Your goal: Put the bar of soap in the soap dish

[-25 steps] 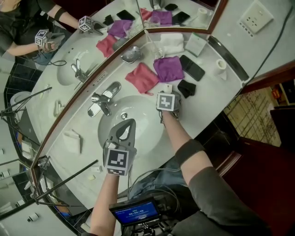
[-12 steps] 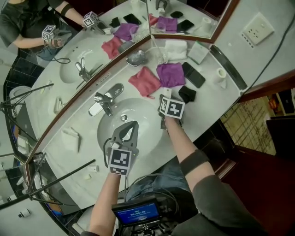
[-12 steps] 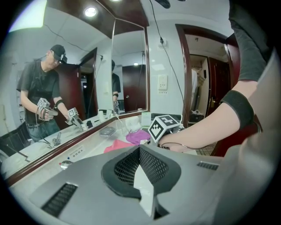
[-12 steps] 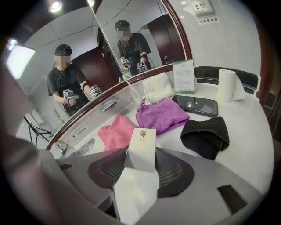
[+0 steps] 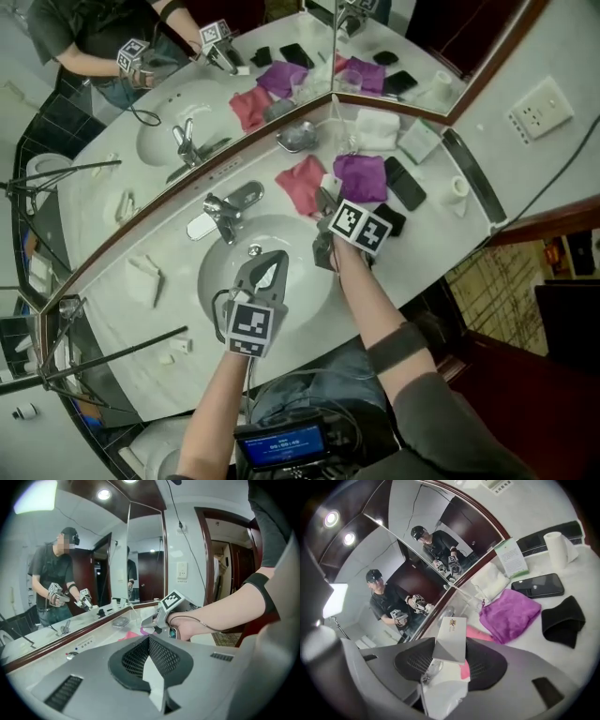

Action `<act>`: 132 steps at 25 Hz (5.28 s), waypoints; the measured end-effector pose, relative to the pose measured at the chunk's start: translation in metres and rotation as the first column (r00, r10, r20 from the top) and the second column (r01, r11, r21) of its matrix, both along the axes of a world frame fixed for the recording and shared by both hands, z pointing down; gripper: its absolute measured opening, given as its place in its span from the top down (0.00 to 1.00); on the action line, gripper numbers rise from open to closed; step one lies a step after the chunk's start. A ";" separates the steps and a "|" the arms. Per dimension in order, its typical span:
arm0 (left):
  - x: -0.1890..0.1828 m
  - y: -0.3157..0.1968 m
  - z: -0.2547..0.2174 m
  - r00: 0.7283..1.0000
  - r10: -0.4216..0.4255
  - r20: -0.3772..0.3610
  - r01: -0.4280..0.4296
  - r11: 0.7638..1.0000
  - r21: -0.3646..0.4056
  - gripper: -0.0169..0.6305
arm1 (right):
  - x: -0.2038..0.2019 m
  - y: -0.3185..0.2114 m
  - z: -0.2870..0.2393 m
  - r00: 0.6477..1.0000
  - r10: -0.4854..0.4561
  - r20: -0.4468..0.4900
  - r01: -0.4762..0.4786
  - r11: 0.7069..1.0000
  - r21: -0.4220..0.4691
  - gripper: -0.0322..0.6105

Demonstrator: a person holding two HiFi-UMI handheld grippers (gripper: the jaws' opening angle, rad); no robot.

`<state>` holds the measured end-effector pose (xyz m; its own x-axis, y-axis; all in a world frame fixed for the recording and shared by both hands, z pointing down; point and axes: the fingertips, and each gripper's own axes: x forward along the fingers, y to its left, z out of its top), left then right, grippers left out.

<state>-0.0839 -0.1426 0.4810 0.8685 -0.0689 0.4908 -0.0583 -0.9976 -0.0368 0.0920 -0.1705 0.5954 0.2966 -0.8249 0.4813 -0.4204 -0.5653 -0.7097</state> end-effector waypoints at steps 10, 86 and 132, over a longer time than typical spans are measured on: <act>0.032 -0.036 0.006 0.991 -0.131 -0.006 0.131 0.991 0.022 0.97 | 0.041 -0.078 -0.042 0.997 -0.036 0.070 0.016 0.963 0.270 0.61; -0.075 -0.080 -0.051 0.953 -0.281 -0.114 0.273 0.959 -0.078 0.97 | -0.018 0.081 -0.161 0.509 -0.414 -0.754 0.328 0.904 -0.274 0.91; 0.069 0.063 -0.047 0.762 -0.644 -0.071 0.647 0.762 0.026 0.97 | 0.064 0.053 -0.117 -0.090 -0.768 -0.634 0.734 0.380 -0.564 0.88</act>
